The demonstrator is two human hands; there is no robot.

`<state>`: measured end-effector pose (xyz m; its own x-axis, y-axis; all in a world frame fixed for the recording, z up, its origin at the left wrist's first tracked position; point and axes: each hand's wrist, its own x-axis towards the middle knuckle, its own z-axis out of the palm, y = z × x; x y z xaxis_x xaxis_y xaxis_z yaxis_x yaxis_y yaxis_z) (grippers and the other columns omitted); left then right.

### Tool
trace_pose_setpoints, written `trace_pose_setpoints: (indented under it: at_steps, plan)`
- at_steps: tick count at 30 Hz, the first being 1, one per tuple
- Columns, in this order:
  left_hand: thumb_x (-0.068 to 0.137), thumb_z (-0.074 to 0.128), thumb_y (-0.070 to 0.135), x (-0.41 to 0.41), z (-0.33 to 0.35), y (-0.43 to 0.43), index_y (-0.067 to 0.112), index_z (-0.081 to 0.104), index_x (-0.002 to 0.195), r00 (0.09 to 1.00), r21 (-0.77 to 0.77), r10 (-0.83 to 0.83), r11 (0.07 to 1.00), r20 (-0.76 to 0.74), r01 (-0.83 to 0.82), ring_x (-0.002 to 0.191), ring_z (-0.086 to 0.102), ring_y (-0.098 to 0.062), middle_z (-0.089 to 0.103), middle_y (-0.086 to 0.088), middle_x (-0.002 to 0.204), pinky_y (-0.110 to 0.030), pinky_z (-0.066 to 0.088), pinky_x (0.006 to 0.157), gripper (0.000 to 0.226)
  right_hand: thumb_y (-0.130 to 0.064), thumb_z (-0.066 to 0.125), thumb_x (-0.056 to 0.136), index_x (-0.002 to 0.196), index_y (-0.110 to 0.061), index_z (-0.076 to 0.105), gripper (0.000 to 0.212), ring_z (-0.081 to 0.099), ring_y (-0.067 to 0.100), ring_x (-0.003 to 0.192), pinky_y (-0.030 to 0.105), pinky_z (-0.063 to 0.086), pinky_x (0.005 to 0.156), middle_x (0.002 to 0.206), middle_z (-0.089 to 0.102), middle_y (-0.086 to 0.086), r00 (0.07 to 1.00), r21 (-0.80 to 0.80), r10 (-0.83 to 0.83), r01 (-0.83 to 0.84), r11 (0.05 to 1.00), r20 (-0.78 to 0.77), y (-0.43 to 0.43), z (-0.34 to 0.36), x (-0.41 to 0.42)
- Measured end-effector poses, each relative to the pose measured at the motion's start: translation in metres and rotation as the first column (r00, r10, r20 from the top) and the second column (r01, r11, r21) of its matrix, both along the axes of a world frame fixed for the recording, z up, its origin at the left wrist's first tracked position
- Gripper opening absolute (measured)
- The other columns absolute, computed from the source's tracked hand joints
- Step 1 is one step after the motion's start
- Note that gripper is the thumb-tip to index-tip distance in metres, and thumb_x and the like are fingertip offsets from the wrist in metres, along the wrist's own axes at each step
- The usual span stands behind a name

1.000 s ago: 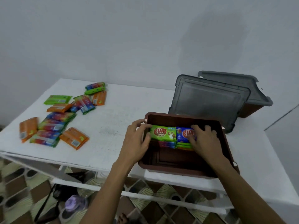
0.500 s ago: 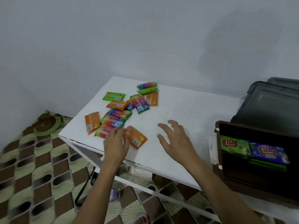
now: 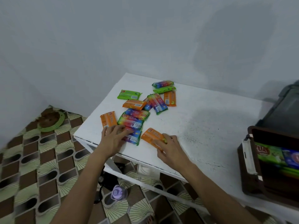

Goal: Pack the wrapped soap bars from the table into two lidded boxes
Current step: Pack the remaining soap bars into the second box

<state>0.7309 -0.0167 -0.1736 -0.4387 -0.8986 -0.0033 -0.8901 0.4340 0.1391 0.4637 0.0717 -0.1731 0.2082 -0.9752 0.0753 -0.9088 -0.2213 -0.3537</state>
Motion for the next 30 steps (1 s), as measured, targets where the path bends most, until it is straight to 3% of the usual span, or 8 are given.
trace_pose_setpoints:
  at_steps: [5, 9, 14, 17, 19, 21, 24, 30]
  plan:
    - [0.095, 0.042, 0.047, -0.018, -0.008, 0.012, 0.033, 0.057, 0.128, 0.983, -0.076, -0.130, 0.990, -0.132, 0.120, 0.100, 0.055, -0.033, 0.050, -0.012, 0.119, -0.042, 0.046, 0.086, 0.038, -0.018, 0.048, 0.095, 0.139, -0.029, 0.043, 0.045, 0.046, 0.026, 0.099, 0.034, 0.047, 0.081, 0.122, 0.056, 0.007, 0.996, -0.079, -0.057, 0.063, 0.995, 0.073, 0.005, 0.005, -0.009]
    - [0.100, 0.032, 0.047, -0.034, -0.008, 0.025, 0.029, 0.051, 0.135, 0.962, -0.067, -0.066, 0.997, -0.265, 0.050, 0.100, 0.049, -0.032, 0.049, -0.013, 0.120, -0.042, 0.049, 0.084, 0.043, -0.013, 0.048, 0.097, 0.142, -0.018, 0.044, 0.045, 0.055, 0.026, 0.089, 0.034, 0.049, 0.067, 0.107, 0.057, 0.012, 0.968, -0.064, -0.150, 0.166, 0.984, 0.202, 0.003, 0.009, -0.020]
    - [0.094, 0.054, 0.006, -0.047, -0.007, 0.023, 0.021, 0.038, 0.145, 0.940, -0.074, -0.036, 0.997, -0.339, 0.012, 0.104, 0.054, -0.031, 0.052, -0.016, 0.123, -0.038, 0.049, 0.082, 0.055, -0.012, 0.051, 0.097, 0.138, -0.018, 0.048, 0.041, 0.062, 0.017, 0.099, 0.023, 0.053, 0.078, 0.117, 0.061, 0.010, 0.928, -0.074, -0.198, 0.232, 0.970, 0.315, 0.003, 0.020, -0.034]
    - [0.097, 0.052, 0.013, -0.065, 0.004, 0.027, 0.021, 0.048, 0.133, 0.856, -0.057, -0.030, 0.998, -0.517, 0.001, 0.103, 0.058, -0.024, 0.058, -0.011, 0.122, -0.038, 0.054, 0.079, 0.038, -0.015, 0.051, 0.098, 0.135, -0.020, 0.051, 0.037, 0.064, 0.013, 0.101, 0.021, 0.056, 0.080, 0.121, 0.064, 0.007, 0.898, -0.095, -0.208, 0.263, 0.960, 0.387, 0.011, 0.034, -0.048]
    - [0.099, 0.048, 0.019, -0.086, 0.016, 0.034, 0.017, 0.054, 0.126, 0.774, -0.082, -0.036, 0.996, -0.632, -0.020, 0.101, 0.058, -0.013, 0.061, -0.007, 0.119, -0.028, 0.054, 0.075, 0.028, -0.014, 0.050, 0.099, 0.132, -0.020, 0.052, 0.034, 0.064, 0.012, 0.101, 0.021, 0.058, 0.079, 0.121, 0.064, 0.005, 0.864, -0.103, -0.207, 0.283, 0.954, 0.459, 0.022, 0.049, -0.061]
    - [0.099, 0.052, 0.022, -0.113, 0.031, 0.043, 0.018, 0.057, 0.126, 0.683, -0.042, 0.001, 0.998, -0.731, -0.046, 0.101, 0.055, 0.001, 0.060, 0.001, 0.121, -0.017, 0.052, 0.071, 0.027, -0.013, 0.047, 0.100, 0.126, -0.019, 0.054, 0.028, 0.065, 0.011, 0.096, 0.020, 0.058, 0.077, 0.115, 0.064, 0.003, 0.836, -0.136, -0.195, 0.303, 0.943, 0.512, 0.035, 0.068, -0.079]
    - [0.095, 0.060, 0.022, -0.158, 0.050, 0.058, 0.025, 0.055, 0.127, 0.549, 0.052, 0.064, 0.998, -0.833, -0.038, 0.103, 0.058, 0.004, 0.057, 0.016, 0.121, -0.013, 0.052, 0.069, 0.032, -0.011, 0.047, 0.100, 0.116, -0.017, 0.058, 0.020, 0.064, 0.004, 0.088, 0.010, 0.051, 0.069, 0.104, 0.065, 0.000, 0.787, -0.192, -0.188, 0.362, 0.912, 0.588, 0.058, 0.095, -0.116]
    - [0.101, 0.048, 0.026, -0.256, 0.071, 0.096, 0.024, 0.054, 0.123, 0.365, 0.120, 0.107, 0.993, -0.925, 0.013, 0.100, 0.065, -0.006, 0.063, 0.007, 0.116, -0.031, 0.058, 0.072, 0.023, -0.014, 0.048, 0.100, 0.115, -0.017, 0.061, 0.020, 0.061, -0.005, 0.094, 0.008, 0.050, 0.070, 0.106, 0.062, -0.010, 0.691, -0.175, -0.240, 0.474, 0.863, 0.682, 0.111, 0.131, -0.214]
